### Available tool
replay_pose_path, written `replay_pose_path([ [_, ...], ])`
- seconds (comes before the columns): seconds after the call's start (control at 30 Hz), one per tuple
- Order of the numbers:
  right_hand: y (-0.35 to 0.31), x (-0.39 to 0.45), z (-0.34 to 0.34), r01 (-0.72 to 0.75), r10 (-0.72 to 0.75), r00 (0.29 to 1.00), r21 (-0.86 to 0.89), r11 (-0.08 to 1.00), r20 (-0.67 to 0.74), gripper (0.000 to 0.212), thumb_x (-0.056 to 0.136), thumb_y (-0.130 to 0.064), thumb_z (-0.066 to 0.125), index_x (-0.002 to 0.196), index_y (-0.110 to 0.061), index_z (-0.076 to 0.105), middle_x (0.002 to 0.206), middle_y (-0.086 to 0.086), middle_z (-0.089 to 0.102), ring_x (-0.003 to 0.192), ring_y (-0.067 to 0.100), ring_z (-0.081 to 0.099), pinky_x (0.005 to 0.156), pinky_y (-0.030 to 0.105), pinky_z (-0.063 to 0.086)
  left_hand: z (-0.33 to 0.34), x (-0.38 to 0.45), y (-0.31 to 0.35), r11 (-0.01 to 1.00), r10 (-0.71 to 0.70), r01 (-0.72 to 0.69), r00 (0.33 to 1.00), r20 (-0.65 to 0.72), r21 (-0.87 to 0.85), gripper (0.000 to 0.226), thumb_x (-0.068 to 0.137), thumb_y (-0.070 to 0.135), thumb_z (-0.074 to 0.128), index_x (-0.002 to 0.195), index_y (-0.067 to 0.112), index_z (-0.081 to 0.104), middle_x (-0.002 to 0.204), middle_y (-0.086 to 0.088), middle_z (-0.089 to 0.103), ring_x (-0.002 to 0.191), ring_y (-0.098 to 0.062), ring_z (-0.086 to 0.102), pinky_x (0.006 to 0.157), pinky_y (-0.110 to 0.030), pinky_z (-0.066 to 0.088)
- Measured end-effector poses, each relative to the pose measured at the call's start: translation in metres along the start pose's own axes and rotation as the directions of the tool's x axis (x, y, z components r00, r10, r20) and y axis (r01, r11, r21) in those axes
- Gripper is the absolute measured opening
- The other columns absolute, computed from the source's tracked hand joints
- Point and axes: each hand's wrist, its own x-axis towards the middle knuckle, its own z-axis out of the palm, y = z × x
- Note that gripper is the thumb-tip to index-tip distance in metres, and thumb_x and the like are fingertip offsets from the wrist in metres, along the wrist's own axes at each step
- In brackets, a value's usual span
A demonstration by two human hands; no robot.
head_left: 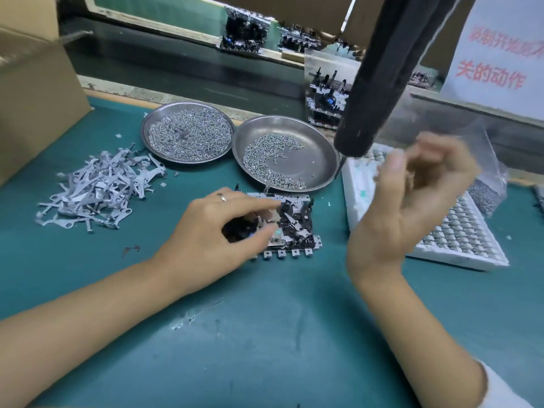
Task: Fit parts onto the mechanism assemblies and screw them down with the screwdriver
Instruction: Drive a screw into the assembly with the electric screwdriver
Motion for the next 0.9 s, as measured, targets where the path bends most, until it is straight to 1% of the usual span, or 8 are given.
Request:
replay_pose_path([
  [0.03, 0.001, -0.012, -0.004, 0.006, -0.001, 0.998, -0.079, 0.997, 0.068, 0.014, 0.089, -0.012, 0.048, 0.103, -0.017, 0.048, 0.083, -0.005, 0.047, 0.077, 0.003, 0.048, 0.072, 0.017, 0.040, -0.001, 0.001, 0.000, 1.000, -0.010, 0.010, 0.998, -0.061, -0.012, 0.024, 0.081, 0.024, 0.065, 0.104, 0.023, 0.070, 0.086, 0.011, 0.069, 0.082, -0.007, 0.061, 0.083, -0.018, 0.045],
  [0.1, 0.000, -0.036, -0.006, 0.083, 0.031, 0.910, -0.257, 0.963, 0.413, 0.020, 0.089, -0.022, 0.053, 0.104, -0.012, 0.061, 0.090, -0.001, 0.058, 0.084, 0.010, 0.056, 0.076, 0.025, 0.046, -0.004, 0.005, -0.003, 0.998, -0.050, 0.044, 0.982, -0.182, -0.034, 0.018, 0.087, 0.024, 0.058, 0.103, 0.029, 0.066, 0.087, 0.011, 0.068, 0.085, -0.004, 0.061, 0.084, -0.014, 0.043],
  [0.17, 0.000, -0.055, 0.000, 0.343, 0.056, 0.676, -0.381, 0.859, 0.735, 0.037, 0.089, -0.034, 0.058, 0.116, -0.010, 0.065, 0.107, 0.009, 0.063, 0.096, 0.026, 0.058, 0.082, 0.038, 0.048, -0.008, 0.008, -0.008, 0.995, -0.092, 0.077, 0.962, -0.258, -0.068, 0.018, 0.092, 0.024, 0.051, 0.103, 0.034, 0.063, 0.088, 0.013, 0.067, 0.085, 0.003, 0.059, 0.083, -0.010, 0.041],
  [0.23, -0.002, -0.062, 0.008, 0.535, 0.124, 0.497, -0.415, 0.736, 0.859, 0.041, 0.092, -0.042, 0.054, 0.125, -0.019, 0.062, 0.122, 0.012, 0.059, 0.107, 0.034, 0.054, 0.087, 0.043, 0.045, -0.010, 0.011, -0.012, 0.991, -0.117, 0.093, 0.945, -0.304, -0.093, 0.019, 0.095, 0.023, 0.048, 0.105, 0.033, 0.061, 0.086, 0.012, 0.066, 0.082, 0.008, 0.058, 0.075, -0.006, 0.041],
  [0.3, -0.009, -0.061, 0.009, 0.602, 0.168, 0.441, -0.430, 0.673, 0.881, 0.036, 0.094, -0.041, 0.049, 0.123, -0.024, 0.063, 0.128, 0.012, 0.057, 0.113, 0.036, 0.052, 0.091, 0.043, 0.044, -0.011, 0.012, -0.014, 0.992, -0.117, 0.094, 0.939, -0.324, -0.088, 0.020, 0.096, 0.021, 0.047, 0.107, 0.029, 0.062, 0.086, 0.012, 0.065, 0.081, 0.009, 0.058, 0.069, -0.007, 0.041],
  [0.57, -0.047, -0.073, -0.049, 0.639, 0.179, 0.436, -0.443, 0.630, 0.882, 0.022, 0.091, -0.037, 0.051, 0.091, -0.025, 0.070, 0.113, 0.005, 0.065, 0.104, 0.029, 0.060, 0.080, 0.036, 0.050, -0.009, 0.009, -0.019, 0.997, -0.074, 0.061, 0.954, -0.289, -0.056, 0.019, 0.095, 0.023, 0.048, 0.104, 0.031, 0.062, 0.086, 0.012, 0.066, 0.079, 0.009, 0.058, 0.065, -0.005, 0.038],
  [0.7, -0.055, -0.074, -0.107, 0.617, 0.182, 0.500, -0.495, 0.611, 0.847, 0.020, 0.086, -0.035, 0.056, 0.086, -0.023, 0.071, 0.110, 0.005, 0.067, 0.101, 0.028, 0.063, 0.079, 0.033, 0.052, -0.008, 0.008, -0.021, 0.995, -0.086, 0.071, 0.960, -0.268, -0.068, 0.017, 0.091, 0.037, 0.046, 0.097, 0.047, 0.059, 0.082, 0.014, 0.067, 0.069, -0.020, 0.056, 0.061, -0.016, 0.039],
  [0.9, -0.048, -0.055, -0.193, 0.508, 0.355, 0.649, -0.731, 0.456, 0.673, 0.031, 0.092, -0.035, 0.044, 0.092, -0.019, 0.070, 0.118, 0.003, 0.064, 0.111, 0.027, 0.061, 0.090, 0.038, 0.040, -0.005, 0.008, -0.034, 0.996, -0.081, 0.073, 0.963, -0.259, -0.041, 0.021, 0.087, 0.056, 0.042, 0.097, 0.055, 0.060, 0.087, 0.024, 0.066, 0.068, -0.028, 0.055, 0.063, -0.014, 0.040],
])
